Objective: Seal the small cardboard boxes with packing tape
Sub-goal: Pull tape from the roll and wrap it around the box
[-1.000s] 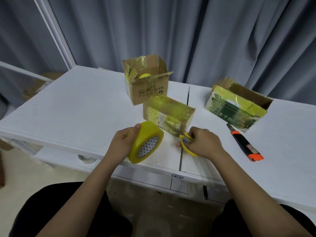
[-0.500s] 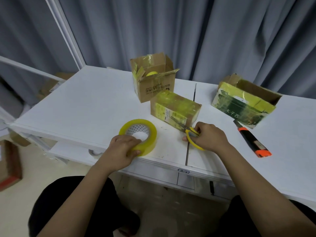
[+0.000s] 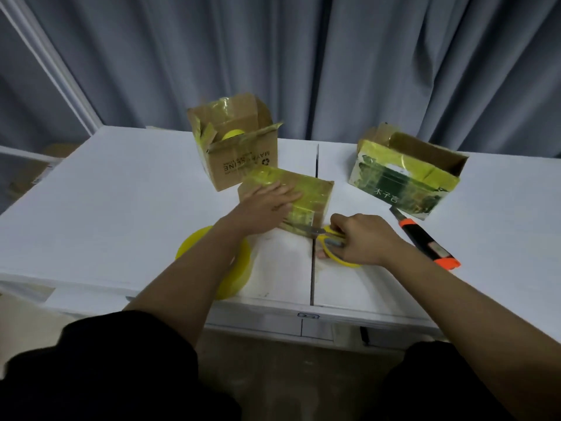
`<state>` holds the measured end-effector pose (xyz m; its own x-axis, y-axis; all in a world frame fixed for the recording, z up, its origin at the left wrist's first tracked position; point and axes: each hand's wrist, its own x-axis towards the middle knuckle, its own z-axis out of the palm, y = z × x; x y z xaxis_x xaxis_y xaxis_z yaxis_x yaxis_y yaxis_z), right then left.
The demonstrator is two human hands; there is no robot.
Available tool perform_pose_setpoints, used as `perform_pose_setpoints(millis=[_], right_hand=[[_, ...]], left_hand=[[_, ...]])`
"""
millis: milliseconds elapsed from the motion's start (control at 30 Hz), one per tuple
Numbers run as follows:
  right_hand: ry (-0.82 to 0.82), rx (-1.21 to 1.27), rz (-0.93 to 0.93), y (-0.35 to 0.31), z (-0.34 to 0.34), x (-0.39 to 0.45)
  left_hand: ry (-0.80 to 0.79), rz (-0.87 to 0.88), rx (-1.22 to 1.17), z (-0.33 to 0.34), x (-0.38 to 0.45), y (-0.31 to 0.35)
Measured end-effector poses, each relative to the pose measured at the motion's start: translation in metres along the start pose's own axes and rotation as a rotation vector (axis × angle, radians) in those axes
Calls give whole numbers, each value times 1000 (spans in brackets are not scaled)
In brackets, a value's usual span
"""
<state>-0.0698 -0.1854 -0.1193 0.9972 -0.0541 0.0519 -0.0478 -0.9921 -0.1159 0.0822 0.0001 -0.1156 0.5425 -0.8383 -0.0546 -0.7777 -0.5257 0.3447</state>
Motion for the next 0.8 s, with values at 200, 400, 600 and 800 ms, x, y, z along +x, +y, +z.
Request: perform_pose_setpoints(millis=[200,400,600,800], right_hand=[[-145,-49,-141,2,19,-7],[-246,2,10,8,4,3],[483,195,-75,-11,-2,43],[464,3,-175,-18,34,77]], left_hand=[[15,-64,68,3,15,3],[52,-80,-26,11,18,-3],[129,-119,-207,10,18,-9],[151,-195,-306,14,20,-11]])
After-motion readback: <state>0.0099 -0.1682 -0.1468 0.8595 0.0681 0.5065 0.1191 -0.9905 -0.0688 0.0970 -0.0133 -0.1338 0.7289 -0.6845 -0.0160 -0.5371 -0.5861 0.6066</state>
